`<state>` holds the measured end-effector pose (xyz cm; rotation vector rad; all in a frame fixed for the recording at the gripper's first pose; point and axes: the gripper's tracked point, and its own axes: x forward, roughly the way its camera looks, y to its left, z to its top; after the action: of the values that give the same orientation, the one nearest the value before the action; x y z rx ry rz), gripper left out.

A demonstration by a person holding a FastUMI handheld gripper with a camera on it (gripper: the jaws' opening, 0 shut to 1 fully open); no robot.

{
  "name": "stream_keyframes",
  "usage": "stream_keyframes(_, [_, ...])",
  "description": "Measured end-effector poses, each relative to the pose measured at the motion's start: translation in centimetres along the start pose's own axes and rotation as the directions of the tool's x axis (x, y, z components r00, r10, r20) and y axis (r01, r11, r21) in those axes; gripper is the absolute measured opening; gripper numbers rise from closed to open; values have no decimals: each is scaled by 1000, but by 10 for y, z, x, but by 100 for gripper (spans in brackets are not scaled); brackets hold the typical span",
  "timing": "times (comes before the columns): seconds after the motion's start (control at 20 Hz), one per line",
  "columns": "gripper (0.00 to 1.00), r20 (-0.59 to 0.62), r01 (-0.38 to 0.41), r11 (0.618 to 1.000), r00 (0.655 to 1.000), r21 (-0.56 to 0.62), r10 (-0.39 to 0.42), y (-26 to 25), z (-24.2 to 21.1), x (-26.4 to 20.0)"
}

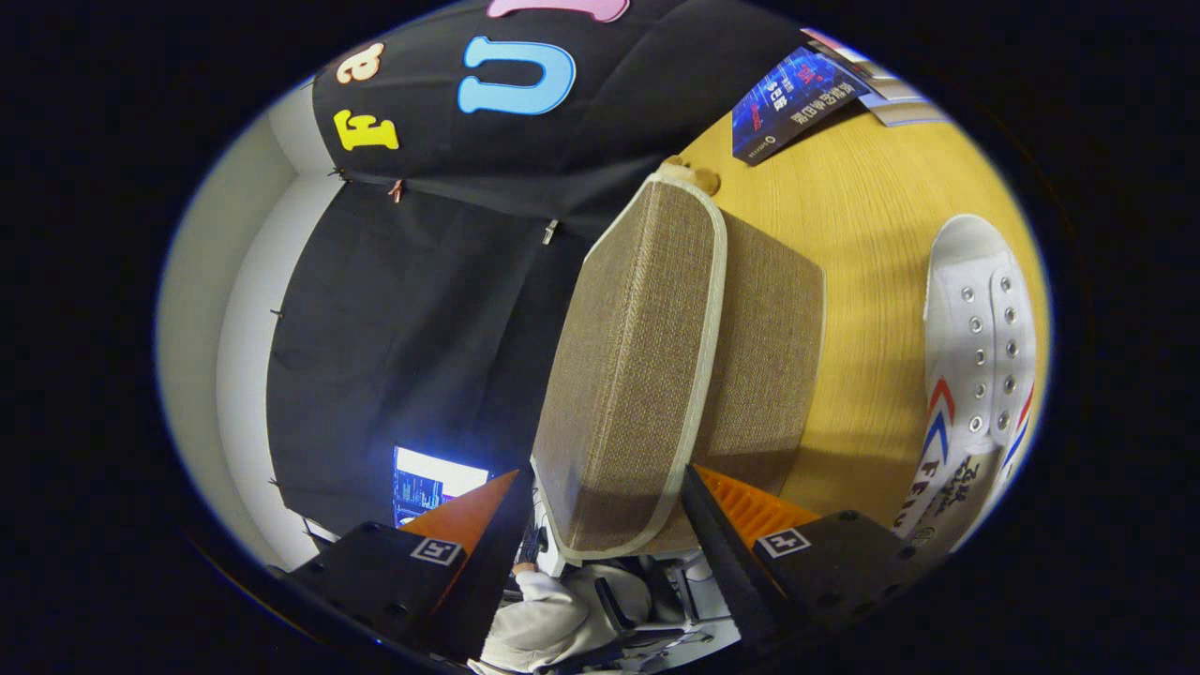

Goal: Open the storage box then place both shoes into the box .Put the left shoe in first, then the right shoe, with the right side of both shoes facing outward in a uniform manner.

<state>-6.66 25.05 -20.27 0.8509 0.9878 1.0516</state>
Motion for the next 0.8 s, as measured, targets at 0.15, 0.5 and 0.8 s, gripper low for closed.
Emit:
stream_keyframes(0.15, [98,-16,4,996,1000,89,-2,-15,-2,9])
stream_keyframes(0.5, [96,-41,-102,966,993,238,115,-5,1,10])
stream_keyframes(0.8, [88,-33,-164,939,983,303,182,13,8,-4])
